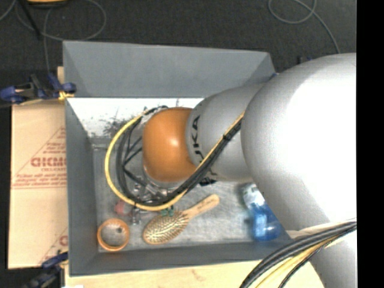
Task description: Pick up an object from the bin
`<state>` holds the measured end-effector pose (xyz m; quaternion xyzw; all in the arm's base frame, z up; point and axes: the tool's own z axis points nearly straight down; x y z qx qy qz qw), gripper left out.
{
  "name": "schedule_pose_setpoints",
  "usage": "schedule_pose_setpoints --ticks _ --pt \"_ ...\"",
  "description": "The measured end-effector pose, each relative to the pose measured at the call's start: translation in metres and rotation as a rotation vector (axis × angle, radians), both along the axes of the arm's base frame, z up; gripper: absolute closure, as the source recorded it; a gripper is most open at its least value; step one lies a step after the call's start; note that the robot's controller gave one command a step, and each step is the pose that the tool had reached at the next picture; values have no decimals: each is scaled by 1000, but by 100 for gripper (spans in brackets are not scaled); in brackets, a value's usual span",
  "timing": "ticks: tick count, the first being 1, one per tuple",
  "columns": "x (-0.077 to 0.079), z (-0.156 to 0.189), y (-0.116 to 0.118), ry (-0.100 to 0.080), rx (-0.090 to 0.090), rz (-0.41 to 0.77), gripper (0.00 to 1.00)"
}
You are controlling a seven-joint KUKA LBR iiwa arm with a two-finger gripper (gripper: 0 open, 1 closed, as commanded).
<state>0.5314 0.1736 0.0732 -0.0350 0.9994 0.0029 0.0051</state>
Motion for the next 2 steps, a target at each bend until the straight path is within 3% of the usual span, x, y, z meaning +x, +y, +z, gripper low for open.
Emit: schedule_pose_setpoints --ticks 1,2 --pt "-2 -2 0 5 -1 0 0" --pt "0 0 0 0 0 0 100"
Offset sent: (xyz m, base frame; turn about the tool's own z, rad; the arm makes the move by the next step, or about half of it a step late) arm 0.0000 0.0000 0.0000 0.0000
